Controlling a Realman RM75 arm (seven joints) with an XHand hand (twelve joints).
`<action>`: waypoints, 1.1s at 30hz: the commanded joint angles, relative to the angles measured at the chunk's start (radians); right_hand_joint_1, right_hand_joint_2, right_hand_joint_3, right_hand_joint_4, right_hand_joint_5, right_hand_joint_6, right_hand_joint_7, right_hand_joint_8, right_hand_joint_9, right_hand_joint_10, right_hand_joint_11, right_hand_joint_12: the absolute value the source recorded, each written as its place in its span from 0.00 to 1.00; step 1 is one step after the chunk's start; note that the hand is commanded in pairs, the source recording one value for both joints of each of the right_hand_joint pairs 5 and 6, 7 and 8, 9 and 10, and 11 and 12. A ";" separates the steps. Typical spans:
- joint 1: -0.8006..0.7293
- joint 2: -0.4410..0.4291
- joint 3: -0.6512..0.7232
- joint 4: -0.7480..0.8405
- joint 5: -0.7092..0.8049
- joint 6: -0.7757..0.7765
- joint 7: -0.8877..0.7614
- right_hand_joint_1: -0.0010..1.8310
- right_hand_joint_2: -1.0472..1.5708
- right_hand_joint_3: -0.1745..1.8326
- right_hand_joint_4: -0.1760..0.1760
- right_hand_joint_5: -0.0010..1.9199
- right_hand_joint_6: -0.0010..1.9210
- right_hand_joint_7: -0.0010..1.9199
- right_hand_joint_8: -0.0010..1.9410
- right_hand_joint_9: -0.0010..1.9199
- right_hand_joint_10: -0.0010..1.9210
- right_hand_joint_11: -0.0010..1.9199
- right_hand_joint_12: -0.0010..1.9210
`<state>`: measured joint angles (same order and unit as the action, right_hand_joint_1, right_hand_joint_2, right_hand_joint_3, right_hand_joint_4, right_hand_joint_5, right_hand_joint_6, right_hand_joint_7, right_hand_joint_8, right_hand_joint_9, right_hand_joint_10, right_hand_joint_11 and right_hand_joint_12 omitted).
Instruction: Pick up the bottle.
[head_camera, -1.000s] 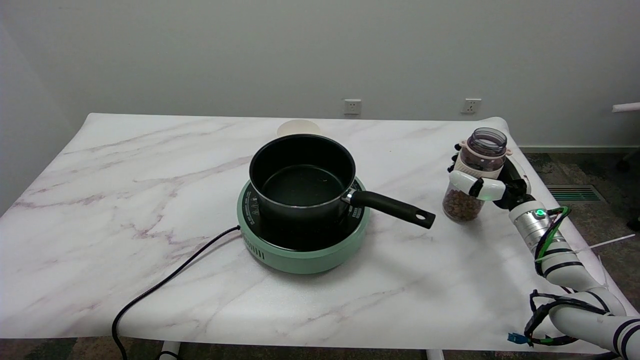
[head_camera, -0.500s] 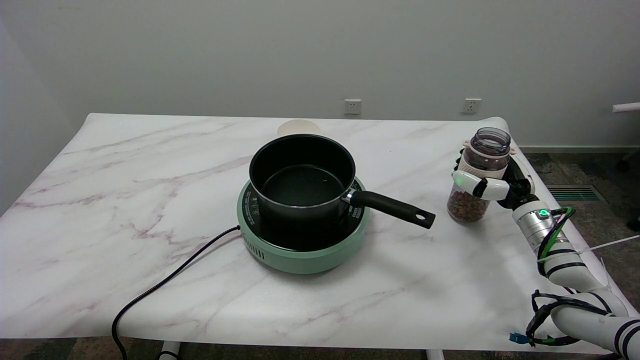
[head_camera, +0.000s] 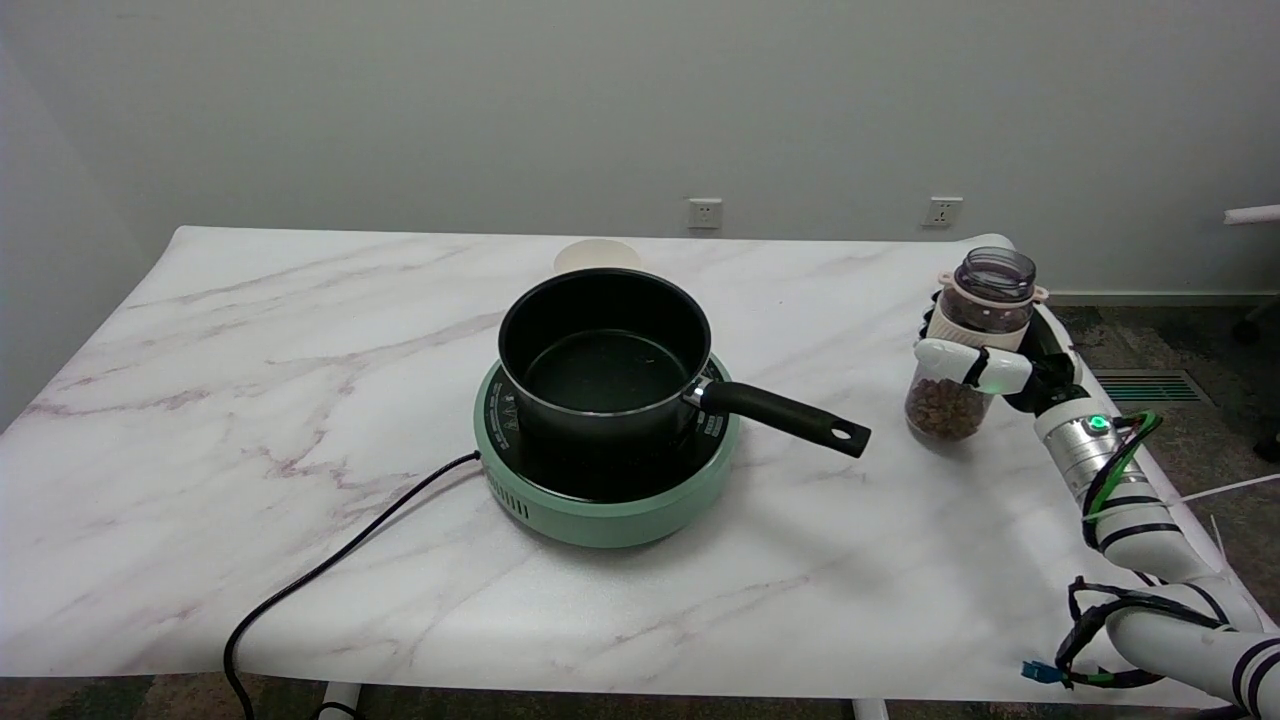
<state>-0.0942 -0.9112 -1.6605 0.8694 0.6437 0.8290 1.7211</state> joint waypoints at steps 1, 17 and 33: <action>0.074 0.045 0.030 0.018 -0.066 0.001 0.006 0.76 0.91 0.27 0.50 1.00 1.00 0.99 0.98 0.74 0.74 0.65 0.65; 0.257 0.074 -0.036 0.013 -0.227 -0.047 0.018 0.77 0.90 0.28 0.50 1.00 1.00 1.00 0.99 0.75 0.75 0.66 0.66; 0.337 0.086 -0.038 0.095 -0.357 -0.075 0.008 0.79 0.92 0.34 0.50 1.00 1.00 1.00 0.99 0.77 0.77 0.67 0.67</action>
<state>0.1476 -0.8430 -1.6896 0.8994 0.4152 0.7830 1.7330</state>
